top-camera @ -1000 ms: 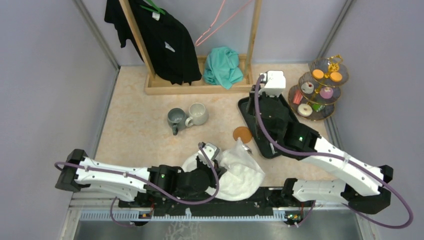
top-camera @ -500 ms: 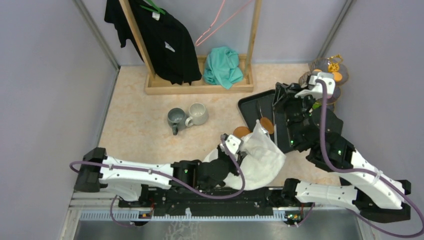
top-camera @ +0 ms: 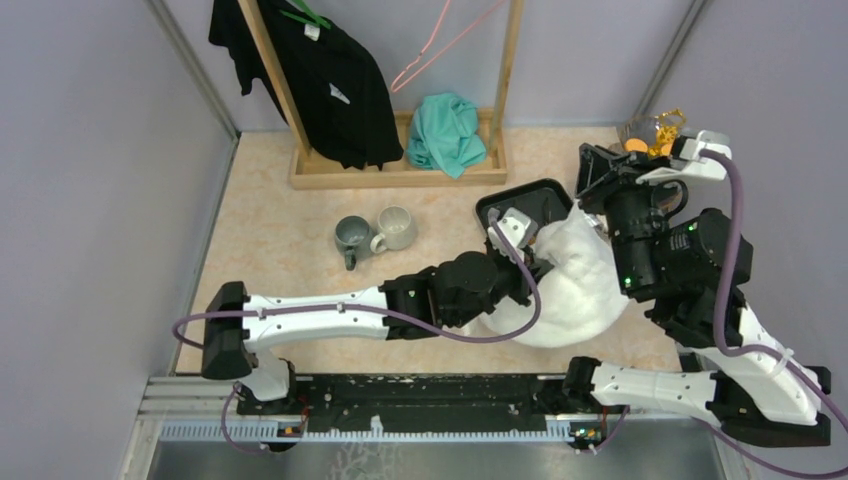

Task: Serve the afternoon tea
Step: Place the distractor at the corner of the board.

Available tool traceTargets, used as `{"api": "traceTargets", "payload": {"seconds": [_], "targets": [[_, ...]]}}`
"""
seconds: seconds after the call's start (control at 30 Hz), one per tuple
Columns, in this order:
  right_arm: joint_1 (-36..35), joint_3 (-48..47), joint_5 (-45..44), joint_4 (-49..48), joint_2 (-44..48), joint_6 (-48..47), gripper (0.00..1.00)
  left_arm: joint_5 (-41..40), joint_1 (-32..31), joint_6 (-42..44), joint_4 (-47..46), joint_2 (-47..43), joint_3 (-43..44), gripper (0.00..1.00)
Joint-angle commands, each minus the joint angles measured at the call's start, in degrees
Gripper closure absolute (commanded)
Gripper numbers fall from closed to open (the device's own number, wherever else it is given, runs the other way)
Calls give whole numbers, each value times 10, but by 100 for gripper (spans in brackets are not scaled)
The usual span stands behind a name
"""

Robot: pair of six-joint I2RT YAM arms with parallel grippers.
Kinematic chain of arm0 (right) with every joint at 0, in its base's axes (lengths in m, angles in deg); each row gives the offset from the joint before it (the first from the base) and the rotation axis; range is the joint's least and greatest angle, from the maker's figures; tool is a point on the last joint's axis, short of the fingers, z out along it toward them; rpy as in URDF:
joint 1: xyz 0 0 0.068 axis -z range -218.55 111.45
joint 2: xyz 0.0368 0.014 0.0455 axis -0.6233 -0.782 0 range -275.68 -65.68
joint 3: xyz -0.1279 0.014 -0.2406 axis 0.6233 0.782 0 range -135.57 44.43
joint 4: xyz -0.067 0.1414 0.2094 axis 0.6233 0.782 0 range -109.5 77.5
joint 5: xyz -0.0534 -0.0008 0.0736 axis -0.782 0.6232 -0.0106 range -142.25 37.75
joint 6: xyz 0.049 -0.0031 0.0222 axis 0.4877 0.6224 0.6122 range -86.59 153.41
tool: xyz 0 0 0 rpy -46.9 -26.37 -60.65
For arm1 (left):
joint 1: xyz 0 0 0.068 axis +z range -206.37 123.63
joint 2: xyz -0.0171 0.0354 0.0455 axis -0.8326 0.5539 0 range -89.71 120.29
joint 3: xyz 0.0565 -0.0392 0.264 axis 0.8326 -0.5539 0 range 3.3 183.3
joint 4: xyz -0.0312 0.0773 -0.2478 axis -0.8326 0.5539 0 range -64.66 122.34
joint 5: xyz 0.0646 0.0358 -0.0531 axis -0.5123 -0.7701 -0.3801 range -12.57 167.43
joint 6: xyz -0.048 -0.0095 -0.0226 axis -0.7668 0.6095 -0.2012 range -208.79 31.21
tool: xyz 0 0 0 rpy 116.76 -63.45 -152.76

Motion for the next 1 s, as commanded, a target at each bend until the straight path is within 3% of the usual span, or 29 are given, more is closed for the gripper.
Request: {"api": "traceTargets", "payload": {"seconds": [0.0,0.3,0.5,0.83,0.97], "targets": [[-6,-34,9,-23,5,-25,78,88,20,-76,-15,21,51,100],[-6,-54,16,-30,1,-38,78,188,32,-151,17,71,128,100],[-6,-75,25,-20,-9,-38,78,261,58,-196,-12,102,150,100],[-6,-116,43,22,-34,-28,78,364,79,-223,19,216,318,100],[-6,-159,55,80,-55,-11,78,417,101,-256,7,258,356,100]]}}
